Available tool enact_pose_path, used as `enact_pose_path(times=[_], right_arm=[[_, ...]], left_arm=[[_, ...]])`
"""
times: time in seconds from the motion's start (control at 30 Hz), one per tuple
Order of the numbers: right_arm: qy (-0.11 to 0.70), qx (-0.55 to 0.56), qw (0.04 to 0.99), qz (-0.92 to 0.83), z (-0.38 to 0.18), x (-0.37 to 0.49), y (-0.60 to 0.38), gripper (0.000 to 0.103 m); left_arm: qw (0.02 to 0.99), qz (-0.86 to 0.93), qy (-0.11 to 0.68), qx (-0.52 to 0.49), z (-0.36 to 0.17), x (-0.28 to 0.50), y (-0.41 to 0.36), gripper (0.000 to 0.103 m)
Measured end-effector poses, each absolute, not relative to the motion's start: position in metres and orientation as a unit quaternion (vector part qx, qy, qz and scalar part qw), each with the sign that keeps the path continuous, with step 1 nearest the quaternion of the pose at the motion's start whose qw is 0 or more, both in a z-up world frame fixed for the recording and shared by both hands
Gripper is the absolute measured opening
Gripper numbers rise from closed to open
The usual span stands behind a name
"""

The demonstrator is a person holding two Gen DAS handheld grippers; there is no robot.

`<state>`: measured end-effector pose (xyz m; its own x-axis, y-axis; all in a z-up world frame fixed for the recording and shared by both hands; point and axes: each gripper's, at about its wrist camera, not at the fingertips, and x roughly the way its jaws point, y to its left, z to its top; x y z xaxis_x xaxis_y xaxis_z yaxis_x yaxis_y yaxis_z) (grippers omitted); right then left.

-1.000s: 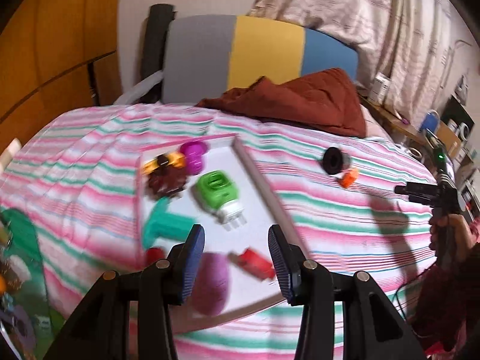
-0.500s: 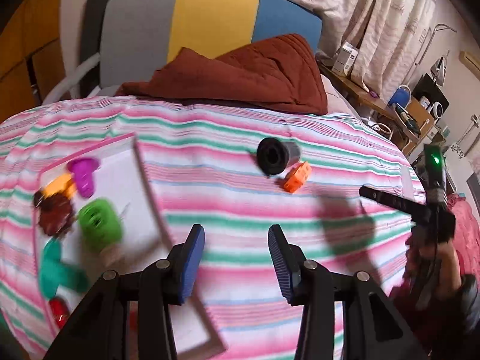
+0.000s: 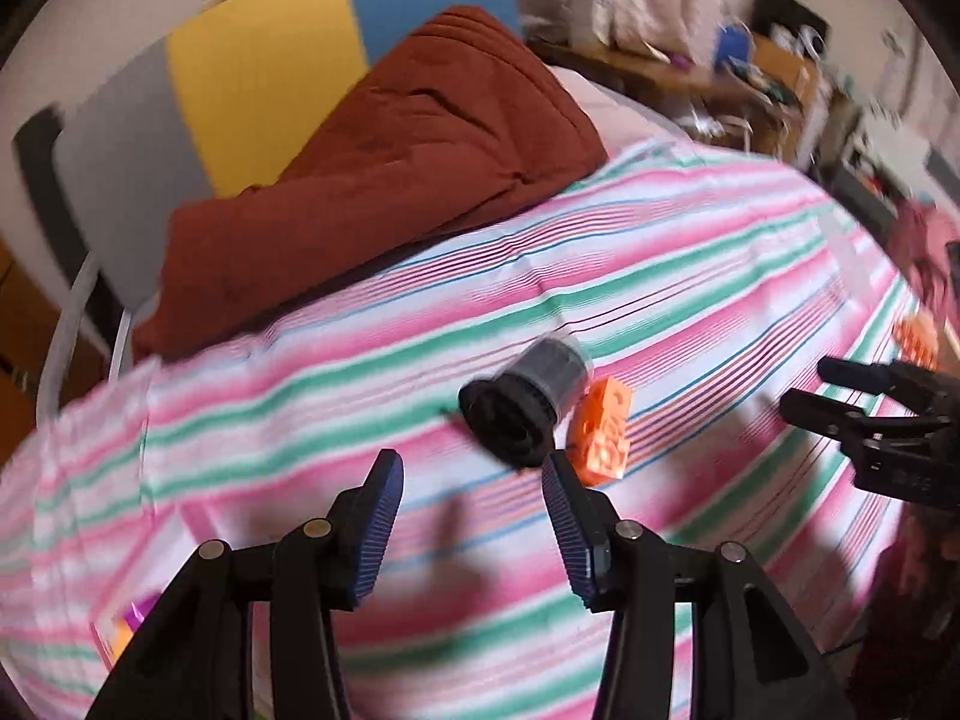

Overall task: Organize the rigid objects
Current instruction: 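Grasp the black-and-clear cylinder container with the left gripper, then grasp the orange connected cubes with the right gripper and lift them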

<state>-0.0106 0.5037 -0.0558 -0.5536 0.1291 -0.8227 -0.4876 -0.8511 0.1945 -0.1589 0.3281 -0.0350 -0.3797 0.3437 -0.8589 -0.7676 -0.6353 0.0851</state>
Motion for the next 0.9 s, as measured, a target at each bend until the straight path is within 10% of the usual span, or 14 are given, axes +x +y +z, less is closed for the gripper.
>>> enact_pose_path(times=[0.57, 0.9], right_arm=[[0.216, -0.429, 0.17, 0.86, -0.051, -0.01, 0.505, 0.073], [0.221, -0.433, 0.175, 0.856, -0.054, -0.009, 0.51, 0.073]], left_arm=[[0.407, 0.668, 0.416, -0.464, -0.097, -0.184, 0.421, 0.048], [0.395, 0.716, 0.226, -0.529, -0.092, -0.213, 0.369, 0.043]])
